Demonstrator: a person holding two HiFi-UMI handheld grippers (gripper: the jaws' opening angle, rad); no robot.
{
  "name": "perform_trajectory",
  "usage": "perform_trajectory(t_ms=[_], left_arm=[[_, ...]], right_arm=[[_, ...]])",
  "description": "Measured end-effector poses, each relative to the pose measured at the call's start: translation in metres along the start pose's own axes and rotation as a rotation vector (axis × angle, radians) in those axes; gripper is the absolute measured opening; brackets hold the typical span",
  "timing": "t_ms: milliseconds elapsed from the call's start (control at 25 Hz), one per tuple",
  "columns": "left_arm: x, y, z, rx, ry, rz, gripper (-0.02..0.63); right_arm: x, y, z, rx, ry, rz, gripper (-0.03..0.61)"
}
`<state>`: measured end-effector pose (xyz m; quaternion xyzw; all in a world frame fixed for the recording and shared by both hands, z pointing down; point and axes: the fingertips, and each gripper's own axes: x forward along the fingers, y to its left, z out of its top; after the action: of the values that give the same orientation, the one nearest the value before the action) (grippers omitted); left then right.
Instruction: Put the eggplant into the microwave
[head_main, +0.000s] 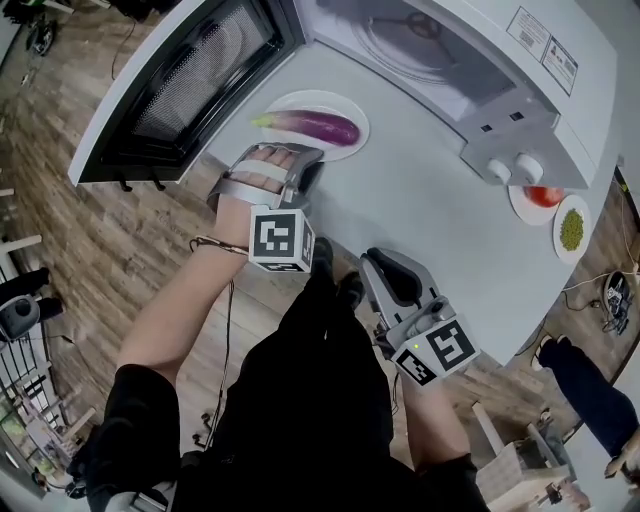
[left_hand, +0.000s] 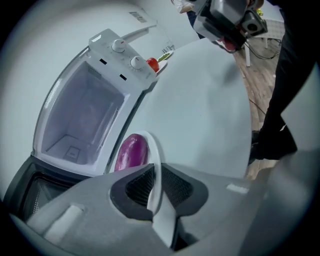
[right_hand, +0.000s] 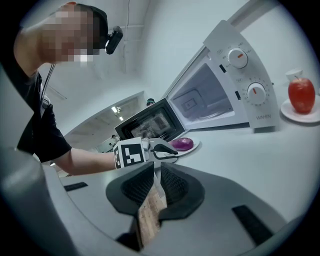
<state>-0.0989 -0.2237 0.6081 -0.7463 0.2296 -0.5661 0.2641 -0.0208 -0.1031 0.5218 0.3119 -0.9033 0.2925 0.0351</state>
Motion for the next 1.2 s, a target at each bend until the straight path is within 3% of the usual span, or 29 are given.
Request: perform_trajectory(t_ms=[200,360,840,1200], left_arm=[[0.001,-0.001,0.001,0.044,0.009,0.041,0.044],[0.000,0.001,0.000,0.034,-0.004,0.081,0.037],[-0.013,0.012,-0.003,0.123,-0.045,0.262,0.015],[-0.013,0.013,-0.004,0.167,-0.052,0.330,0.015]], right_arm=[[-0.003,0.001,-0.009,0.007,0.001,0.007,0.052],[-0.004,0.006,-0.010,-0.002,0.001,0.018,0.052],[-0.003,0.011,-0.014,-0.018,0.016,0.024,0.052],[0.000,0.007,-0.015,-0.023,0.027,0.031,0.052]])
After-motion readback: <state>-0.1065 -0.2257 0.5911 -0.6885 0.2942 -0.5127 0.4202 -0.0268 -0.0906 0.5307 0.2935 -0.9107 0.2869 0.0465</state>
